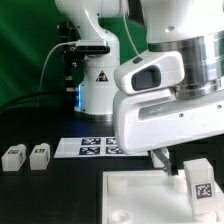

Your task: Assemble one leg

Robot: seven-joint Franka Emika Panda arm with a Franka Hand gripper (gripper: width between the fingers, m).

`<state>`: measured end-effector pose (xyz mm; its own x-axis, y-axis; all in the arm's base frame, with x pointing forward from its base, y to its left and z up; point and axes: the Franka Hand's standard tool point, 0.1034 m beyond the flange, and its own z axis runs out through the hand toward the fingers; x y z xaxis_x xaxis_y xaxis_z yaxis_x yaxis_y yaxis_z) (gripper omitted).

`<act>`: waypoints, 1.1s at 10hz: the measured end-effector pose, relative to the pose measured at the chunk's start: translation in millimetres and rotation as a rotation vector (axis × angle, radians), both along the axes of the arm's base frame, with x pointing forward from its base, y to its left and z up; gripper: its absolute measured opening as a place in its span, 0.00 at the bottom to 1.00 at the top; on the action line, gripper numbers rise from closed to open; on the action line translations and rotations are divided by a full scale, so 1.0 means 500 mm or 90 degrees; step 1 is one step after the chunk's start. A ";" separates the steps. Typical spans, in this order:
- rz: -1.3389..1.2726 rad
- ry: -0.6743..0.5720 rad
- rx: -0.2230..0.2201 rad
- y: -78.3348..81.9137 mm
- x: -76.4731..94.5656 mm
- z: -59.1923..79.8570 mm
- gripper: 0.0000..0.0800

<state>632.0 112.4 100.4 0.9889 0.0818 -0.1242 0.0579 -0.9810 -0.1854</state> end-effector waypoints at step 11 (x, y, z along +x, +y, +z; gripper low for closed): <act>-0.231 0.039 -0.027 0.002 0.001 -0.027 0.37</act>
Offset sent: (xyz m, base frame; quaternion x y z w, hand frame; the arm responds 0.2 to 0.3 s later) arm 0.0000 0.0000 0.0000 0.0000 0.0000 0.0000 1.0000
